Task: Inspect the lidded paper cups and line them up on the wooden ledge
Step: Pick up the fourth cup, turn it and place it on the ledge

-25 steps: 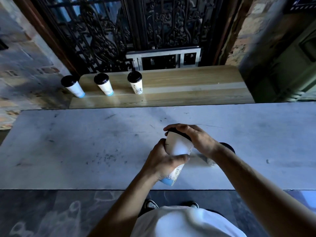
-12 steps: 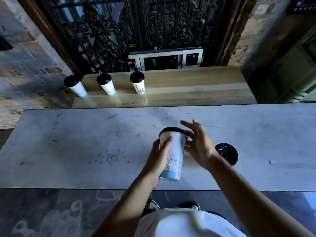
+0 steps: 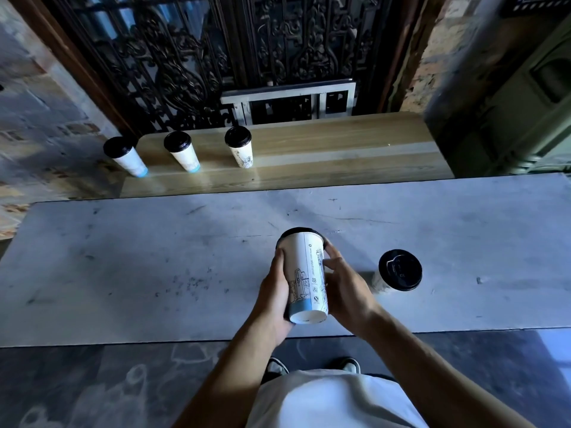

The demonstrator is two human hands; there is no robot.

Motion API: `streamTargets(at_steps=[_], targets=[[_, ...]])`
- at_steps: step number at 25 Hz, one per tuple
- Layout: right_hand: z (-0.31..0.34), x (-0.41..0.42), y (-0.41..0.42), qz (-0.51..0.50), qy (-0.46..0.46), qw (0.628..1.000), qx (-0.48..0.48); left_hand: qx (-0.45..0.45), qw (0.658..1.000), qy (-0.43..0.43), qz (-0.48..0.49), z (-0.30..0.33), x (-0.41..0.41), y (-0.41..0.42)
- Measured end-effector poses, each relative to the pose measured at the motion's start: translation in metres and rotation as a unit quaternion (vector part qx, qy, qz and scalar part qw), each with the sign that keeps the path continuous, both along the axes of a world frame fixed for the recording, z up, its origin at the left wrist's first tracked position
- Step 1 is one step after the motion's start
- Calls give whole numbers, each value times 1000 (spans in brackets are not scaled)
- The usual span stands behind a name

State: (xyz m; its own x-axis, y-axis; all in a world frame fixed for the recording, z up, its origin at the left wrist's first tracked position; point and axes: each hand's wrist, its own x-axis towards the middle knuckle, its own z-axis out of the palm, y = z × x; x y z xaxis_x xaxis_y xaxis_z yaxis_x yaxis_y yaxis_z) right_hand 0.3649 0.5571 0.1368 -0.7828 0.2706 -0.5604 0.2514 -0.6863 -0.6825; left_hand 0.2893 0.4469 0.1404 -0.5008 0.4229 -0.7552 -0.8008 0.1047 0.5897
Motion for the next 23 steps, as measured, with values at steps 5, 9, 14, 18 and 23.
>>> streamTargets(at_steps=[5, 9, 14, 18, 23], targets=[[0, 8, 5, 10, 36, 999, 19, -93, 990, 96, -42, -5, -3, -4], [-1, 12, 8, 17, 24, 999, 22, -157, 968, 175, -89, 1, -1, -5], [-3, 15, 12, 7, 12, 1000, 15, -122, 929, 349, -19, 3, 3, -13], [-5, 15, 12, 0, 1, 1000, 14, -93, 857, 505, -48, 7, 6, -18], [-10, 13, 13, -9, -11, 1000, -2, -118, 830, 541, -75, 14, 3, -13]])
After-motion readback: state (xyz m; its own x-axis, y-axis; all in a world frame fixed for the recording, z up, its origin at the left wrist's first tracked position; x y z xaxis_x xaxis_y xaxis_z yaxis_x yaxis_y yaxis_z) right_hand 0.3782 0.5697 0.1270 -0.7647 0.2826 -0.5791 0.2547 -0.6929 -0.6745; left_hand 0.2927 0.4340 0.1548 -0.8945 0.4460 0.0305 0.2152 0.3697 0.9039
